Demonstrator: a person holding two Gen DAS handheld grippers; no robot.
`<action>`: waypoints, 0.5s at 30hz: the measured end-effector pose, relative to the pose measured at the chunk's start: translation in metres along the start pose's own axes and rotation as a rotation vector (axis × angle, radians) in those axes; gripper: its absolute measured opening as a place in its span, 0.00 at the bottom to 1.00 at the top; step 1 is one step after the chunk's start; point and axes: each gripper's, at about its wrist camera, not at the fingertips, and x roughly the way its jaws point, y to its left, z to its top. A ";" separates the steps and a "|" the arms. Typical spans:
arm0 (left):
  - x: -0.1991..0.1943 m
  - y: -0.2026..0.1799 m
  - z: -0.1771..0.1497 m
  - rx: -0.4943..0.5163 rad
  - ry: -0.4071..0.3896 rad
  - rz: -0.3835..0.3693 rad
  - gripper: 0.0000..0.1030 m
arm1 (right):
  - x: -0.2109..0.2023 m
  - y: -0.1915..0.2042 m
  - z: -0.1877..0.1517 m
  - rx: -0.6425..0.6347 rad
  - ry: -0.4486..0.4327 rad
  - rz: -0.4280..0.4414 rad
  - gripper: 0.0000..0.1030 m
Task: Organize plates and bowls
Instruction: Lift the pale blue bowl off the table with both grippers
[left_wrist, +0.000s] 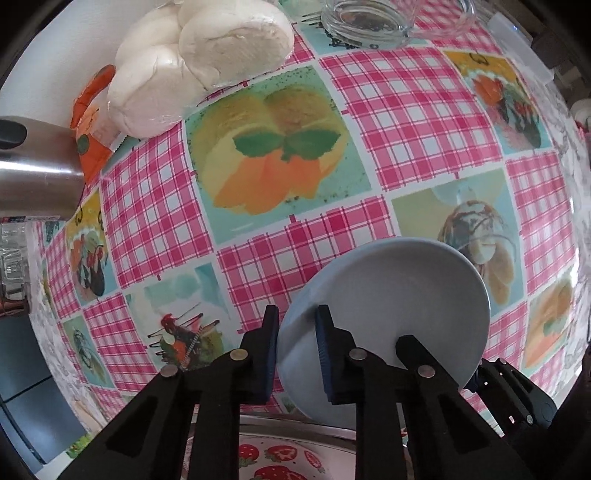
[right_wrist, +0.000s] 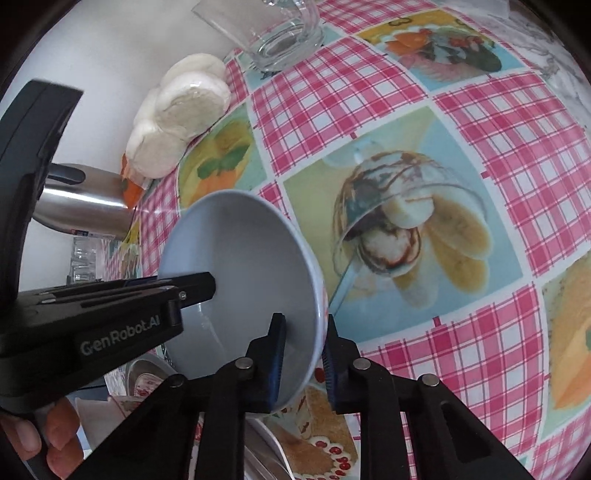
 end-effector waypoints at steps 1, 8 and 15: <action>-0.002 -0.001 0.000 -0.003 -0.007 -0.009 0.19 | -0.003 -0.002 0.001 0.004 -0.003 -0.001 0.19; -0.022 -0.002 0.000 0.004 -0.056 -0.051 0.16 | -0.021 -0.012 0.006 0.031 -0.035 -0.010 0.19; -0.060 0.000 -0.009 -0.014 -0.159 -0.093 0.16 | -0.053 -0.005 0.008 0.011 -0.105 -0.006 0.19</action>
